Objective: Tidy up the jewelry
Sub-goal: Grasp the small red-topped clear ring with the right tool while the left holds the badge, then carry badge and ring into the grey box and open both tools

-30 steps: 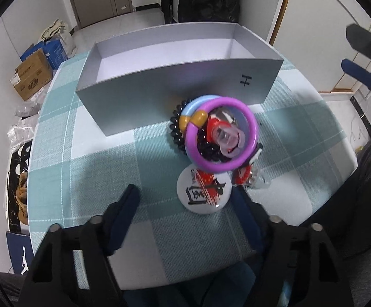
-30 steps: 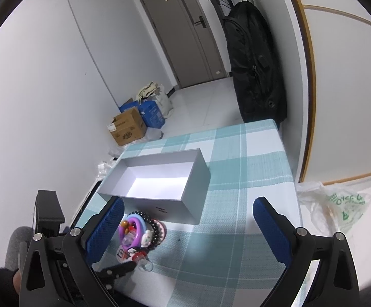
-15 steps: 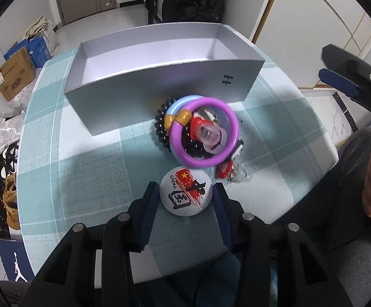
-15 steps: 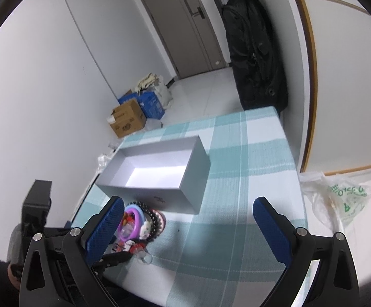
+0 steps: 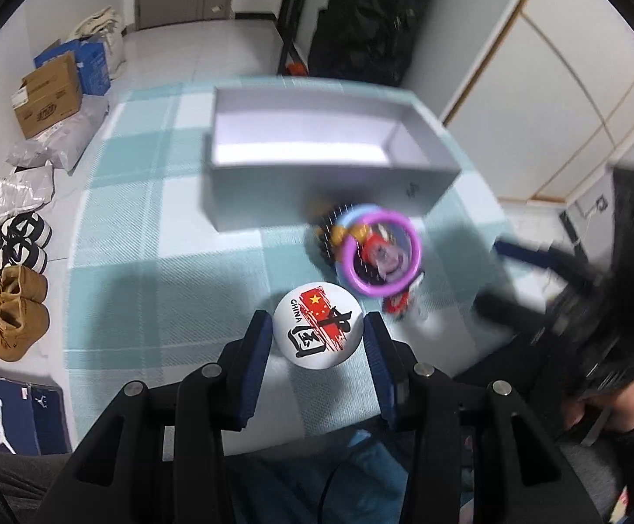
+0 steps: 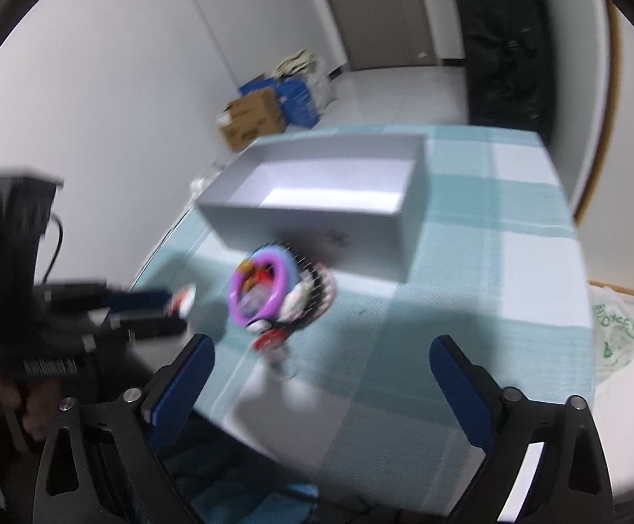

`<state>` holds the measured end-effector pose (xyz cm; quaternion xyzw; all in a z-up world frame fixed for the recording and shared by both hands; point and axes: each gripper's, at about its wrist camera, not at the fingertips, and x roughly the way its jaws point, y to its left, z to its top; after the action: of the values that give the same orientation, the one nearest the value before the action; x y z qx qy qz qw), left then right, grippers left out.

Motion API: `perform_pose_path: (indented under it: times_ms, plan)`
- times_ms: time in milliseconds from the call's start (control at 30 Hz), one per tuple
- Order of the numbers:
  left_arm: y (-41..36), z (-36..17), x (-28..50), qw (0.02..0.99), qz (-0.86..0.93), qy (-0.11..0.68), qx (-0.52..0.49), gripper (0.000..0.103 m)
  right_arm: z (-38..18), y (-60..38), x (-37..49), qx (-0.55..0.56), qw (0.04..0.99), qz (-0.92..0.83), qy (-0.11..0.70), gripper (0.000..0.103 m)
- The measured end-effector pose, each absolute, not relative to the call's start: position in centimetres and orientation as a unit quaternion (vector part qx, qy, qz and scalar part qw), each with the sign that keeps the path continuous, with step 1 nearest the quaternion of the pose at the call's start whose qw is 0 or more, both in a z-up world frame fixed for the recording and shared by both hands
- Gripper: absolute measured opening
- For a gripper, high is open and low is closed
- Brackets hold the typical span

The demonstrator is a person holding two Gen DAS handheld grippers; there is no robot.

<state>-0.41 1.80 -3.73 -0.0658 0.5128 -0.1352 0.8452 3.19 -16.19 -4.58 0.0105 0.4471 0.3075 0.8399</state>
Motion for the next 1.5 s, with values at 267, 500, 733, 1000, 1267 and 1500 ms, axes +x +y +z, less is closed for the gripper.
perform_pose_path:
  times_ms: [267,500,733,1000,1267,1500]
  plan:
    - [3.4,-2.8,0.1,0.864,-0.131,0.476,-0.097,0.037,-5.9,-12.4,1.6,-0.060,0.821,0.342,0.452,0.084]
    - [4.7,-1.9,-0.4,0.871,-0.128,0.461,-0.110,0.037,-7.4,-10.6,1.6,-0.110,0.822,0.332,0.449,0.058]
    - [5.3,-1.9,-0.5,0.874,-0.117,0.457,-0.111,0.037,-8.1,-9.3,1.3,-0.158,0.818,0.324,0.448,0.017]
    - [4.8,-1.8,-0.6,0.879,-0.114,0.452,-0.096,0.037,-7.6,-10.6,1.9,-0.135,0.814,0.327,0.460,0.017]
    - [4.2,-2.1,-0.3,0.879,-0.101,0.456,-0.092,0.037,-6.7,-13.0,1.5,-0.112,0.816,0.316,0.470,0.017]
    - [3.6,-1.5,0.0,0.886,-0.092,0.444,-0.098,0.037,-5.2,-16.4,2.9,-0.039,0.830,0.306,0.464,0.017]
